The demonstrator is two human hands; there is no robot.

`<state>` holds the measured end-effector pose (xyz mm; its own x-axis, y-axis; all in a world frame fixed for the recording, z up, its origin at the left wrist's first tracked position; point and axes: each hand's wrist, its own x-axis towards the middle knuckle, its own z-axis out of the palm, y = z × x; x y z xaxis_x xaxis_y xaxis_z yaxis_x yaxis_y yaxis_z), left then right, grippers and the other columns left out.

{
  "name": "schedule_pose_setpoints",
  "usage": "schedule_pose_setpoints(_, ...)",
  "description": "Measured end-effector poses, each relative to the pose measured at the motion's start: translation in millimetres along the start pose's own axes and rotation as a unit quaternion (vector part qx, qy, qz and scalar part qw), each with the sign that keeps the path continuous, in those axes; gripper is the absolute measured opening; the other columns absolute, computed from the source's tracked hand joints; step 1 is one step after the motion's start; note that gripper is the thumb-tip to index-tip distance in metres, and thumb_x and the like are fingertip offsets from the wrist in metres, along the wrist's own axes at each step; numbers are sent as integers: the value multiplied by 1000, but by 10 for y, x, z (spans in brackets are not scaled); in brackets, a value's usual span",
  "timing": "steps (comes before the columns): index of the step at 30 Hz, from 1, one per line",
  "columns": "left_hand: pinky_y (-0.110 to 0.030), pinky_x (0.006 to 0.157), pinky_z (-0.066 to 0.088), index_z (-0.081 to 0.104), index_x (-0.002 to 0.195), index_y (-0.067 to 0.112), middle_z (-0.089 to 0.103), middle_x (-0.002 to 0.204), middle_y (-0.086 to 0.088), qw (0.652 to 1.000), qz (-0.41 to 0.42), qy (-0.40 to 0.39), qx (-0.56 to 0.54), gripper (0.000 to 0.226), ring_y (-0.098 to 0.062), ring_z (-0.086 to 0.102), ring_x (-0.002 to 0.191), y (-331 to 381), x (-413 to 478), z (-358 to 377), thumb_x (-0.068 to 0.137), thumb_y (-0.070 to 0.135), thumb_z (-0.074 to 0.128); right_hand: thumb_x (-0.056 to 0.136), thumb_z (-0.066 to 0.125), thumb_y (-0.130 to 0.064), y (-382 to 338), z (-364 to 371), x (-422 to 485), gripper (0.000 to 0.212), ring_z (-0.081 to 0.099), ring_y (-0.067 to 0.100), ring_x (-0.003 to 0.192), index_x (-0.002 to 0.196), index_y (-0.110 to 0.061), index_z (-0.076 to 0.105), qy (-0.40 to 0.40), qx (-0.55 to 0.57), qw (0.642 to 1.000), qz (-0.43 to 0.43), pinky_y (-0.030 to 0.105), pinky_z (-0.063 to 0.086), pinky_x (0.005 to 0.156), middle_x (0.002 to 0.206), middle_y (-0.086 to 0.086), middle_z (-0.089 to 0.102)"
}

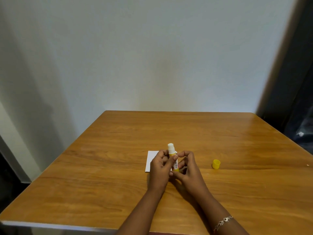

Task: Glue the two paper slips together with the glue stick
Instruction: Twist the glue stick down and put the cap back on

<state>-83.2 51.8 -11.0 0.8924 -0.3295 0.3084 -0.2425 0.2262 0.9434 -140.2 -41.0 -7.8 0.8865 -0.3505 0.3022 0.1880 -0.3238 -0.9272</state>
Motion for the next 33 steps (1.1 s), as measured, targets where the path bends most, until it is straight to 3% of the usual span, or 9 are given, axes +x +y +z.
schedule_pose_setpoints(3, -46, 70, 55, 62, 98, 16, 71, 85, -14, 1000, 4, -5, -5, 13, -30, 68, 79, 5, 12, 3, 87, 22, 59, 75, 69, 2, -8, 1, 0, 51, 62, -1, 76, 100, -33, 43, -13, 30, 999, -19, 16, 50, 62, 90, -8, 61)
schedule_pose_setpoints(7, -39, 70, 54, 63, 98, 22, 72, 92, -5, 1000, 5, -15, 8, 14, -18, 66, 81, 9, 9, 17, 92, 15, 52, 78, 62, 7, -25, 1, -14, 48, 60, -2, 74, 98, -32, 43, -6, 33, 999, -19, 16, 50, 60, 93, -8, 61)
schedule_pose_setpoints(9, -49, 68, 52, 63, 95, 18, 70, 90, -21, 1000, 1, -22, 13, 9, -27, 64, 77, 3, -4, 18, 90, 16, 56, 72, 68, 5, -32, 0, -22, 52, 56, 5, 71, 94, -35, 43, 12, 12, 1000, -7, 26, 49, 61, 87, -3, 58)
schedule_pose_setpoints(11, -49, 67, 51, 62, 93, 16, 69, 88, -25, 1000, -3, -17, 12, 6, -29, 64, 75, -7, -11, 11, 87, 15, 61, 68, 71, 1, -33, -2, -32, 53, 53, 12, 70, 92, -37, 42, 23, -16, 1000, 4, 35, 46, 63, 79, 1, 55)
schedule_pose_setpoints(17, -45, 78, 55, 64, 100, 17, 74, 97, -5, 1000, -4, -6, -5, 13, -24, 70, 88, 9, 14, -2, 88, 16, 57, 77, 69, -5, -43, -10, -23, 42, 58, -4, 76, 94, -30, 39, 12, 6, 1000, -7, 22, 48, 66, 89, -6, 58)
schedule_pose_setpoints(22, -44, 88, 53, 63, 105, 21, 71, 107, 1, 1000, -18, -12, 8, 18, -17, 66, 100, 21, 23, -12, 91, 19, 51, 86, 55, 1, -8, -23, -12, 38, 61, 13, 85, 97, -32, 39, 0, 7, 1000, 5, 18, 49, 68, 90, 4, 61)
schedule_pose_setpoints(25, -50, 80, 54, 64, 100, 20, 73, 98, -8, 1000, -17, -11, 10, 13, -27, 68, 85, 6, 16, -14, 90, 17, 56, 83, 54, 6, -24, -7, -15, 42, 57, 11, 76, 96, -31, 40, -13, -4, 1000, -4, 18, 48, 63, 88, -5, 58)
schedule_pose_setpoints(28, -51, 66, 52, 64, 90, 20, 71, 79, -20, 1000, -15, 6, 6, 7, -31, 64, 71, -12, 5, -12, 83, 16, 65, 77, 64, 2, -27, 1, -26, 45, 56, 13, 71, 95, -32, 41, -7, -23, 1000, 1, 30, 49, 63, 82, 1, 58)
schedule_pose_setpoints(33, -50, 71, 54, 65, 96, 19, 71, 88, -22, 1000, -12, -3, 0, 11, -31, 66, 78, -11, 3, -3, 87, 15, 60, 75, 69, -6, -61, -3, -29, 49, 62, 17, 74, 107, -32, 42, -3, -15, 1000, 9, 30, 52, 66, 84, 4, 61)
